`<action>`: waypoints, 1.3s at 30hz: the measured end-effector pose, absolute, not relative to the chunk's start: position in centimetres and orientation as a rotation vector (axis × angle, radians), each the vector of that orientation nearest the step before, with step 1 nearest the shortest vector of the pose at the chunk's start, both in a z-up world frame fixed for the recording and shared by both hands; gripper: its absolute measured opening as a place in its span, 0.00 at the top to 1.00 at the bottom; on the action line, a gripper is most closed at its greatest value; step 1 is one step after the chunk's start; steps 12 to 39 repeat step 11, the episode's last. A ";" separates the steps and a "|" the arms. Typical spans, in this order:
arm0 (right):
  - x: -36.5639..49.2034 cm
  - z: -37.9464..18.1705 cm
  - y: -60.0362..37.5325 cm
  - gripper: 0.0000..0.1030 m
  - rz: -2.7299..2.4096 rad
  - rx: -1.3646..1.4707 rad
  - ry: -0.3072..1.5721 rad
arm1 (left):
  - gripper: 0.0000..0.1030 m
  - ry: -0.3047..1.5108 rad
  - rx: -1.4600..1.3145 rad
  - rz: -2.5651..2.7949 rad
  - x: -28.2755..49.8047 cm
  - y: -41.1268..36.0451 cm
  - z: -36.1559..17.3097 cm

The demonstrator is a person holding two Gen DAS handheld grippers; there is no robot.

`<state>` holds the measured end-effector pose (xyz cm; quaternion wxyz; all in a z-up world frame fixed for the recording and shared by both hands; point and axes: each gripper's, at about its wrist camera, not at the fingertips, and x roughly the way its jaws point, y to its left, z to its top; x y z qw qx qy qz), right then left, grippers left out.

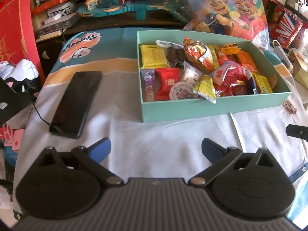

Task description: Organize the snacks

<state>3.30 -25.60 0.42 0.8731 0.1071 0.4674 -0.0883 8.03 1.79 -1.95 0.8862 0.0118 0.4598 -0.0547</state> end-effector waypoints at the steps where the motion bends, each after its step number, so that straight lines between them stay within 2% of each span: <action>1: 3.3 0.4 -25.6 0.00 -0.184 0.223 0.977 | 0.01 0.956 0.025 -0.112 8.0 1.8 -1.9; 39: 3.3 0.7 -25.4 0.00 -0.190 0.216 0.969 | 0.01 0.947 0.050 -0.095 8.1 1.7 -1.5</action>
